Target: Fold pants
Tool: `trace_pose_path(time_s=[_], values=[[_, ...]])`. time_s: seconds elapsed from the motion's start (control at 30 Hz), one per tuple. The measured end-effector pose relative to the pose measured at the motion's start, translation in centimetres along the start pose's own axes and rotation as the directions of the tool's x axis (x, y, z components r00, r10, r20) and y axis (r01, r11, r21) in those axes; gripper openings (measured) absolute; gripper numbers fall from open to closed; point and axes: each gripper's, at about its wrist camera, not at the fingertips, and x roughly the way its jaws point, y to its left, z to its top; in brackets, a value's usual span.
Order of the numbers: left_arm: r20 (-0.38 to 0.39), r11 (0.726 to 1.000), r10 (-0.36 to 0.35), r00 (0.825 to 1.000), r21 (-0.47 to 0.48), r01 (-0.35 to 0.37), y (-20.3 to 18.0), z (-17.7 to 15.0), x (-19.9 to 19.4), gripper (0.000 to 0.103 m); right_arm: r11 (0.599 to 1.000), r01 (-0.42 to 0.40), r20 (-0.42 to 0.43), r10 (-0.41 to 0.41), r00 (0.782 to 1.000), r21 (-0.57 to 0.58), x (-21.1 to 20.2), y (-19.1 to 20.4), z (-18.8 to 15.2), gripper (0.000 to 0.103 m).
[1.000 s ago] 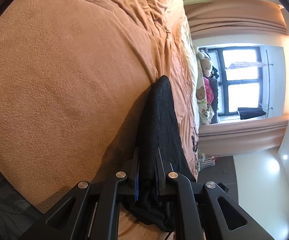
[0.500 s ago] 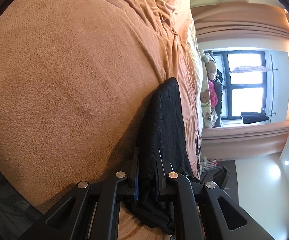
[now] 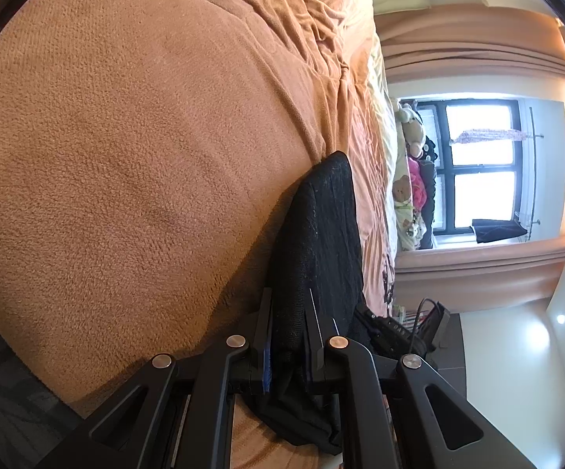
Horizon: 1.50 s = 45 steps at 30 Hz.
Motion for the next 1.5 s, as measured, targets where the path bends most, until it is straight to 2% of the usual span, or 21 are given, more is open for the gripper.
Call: trace_pose_path(time_s=[0.2,0.4,0.63,0.77,0.9,1.13,1.27,1.5], values=[[0.003,1.000,-0.005,1.000,0.000,0.005,-0.3,-0.1,0.2,0.012,0.999,-0.035,-0.042,0.034,0.999,-0.011,-0.2,0.5,-0.8,0.006],[0.005,0.999,-0.024,1.000,0.031,0.024,-1.6,0.0,-0.2,0.011,0.996,-0.084,-0.085,0.083,0.993,-0.005,-1.4,0.7,-4.3,0.006],[0.010,0.993,-0.053,0.999,0.105,0.052,-4.9,-0.4,-0.7,0.012,0.981,-0.192,-0.137,0.187,0.973,-0.024,-3.5,1.5,-8.5,0.006],[0.007,0.986,-0.065,0.998,0.151,0.063,-7.1,-0.8,-0.8,0.012,0.978,-0.203,-0.130,0.195,0.972,-0.051,-4.5,1.9,-10.3,0.006],[0.000,0.979,-0.069,0.998,0.192,0.068,-9.1,-1.3,-0.7,0.012,0.969,-0.244,-0.146,0.236,0.961,-0.040,-5.1,1.6,-12.4,0.006],[-0.017,0.960,-0.093,0.996,0.262,0.094,-12.6,-2.5,-0.5,0.012,0.960,-0.278,-0.134,0.274,0.952,-0.015,-7.1,-0.3,-14.9,0.006],[-0.035,0.946,-0.124,0.992,0.299,0.129,-15.0,-3.4,-0.3,0.012,0.964,-0.266,-0.057,0.266,0.962,0.000,-9.5,-2.6,-14.8,0.006],[-0.092,0.920,-0.156,0.983,0.350,0.178,-18.6,-5.0,1.4,0.011,0.956,-0.286,0.054,0.283,0.958,0.060,-13.3,-7.7,-15.0,0.010]])
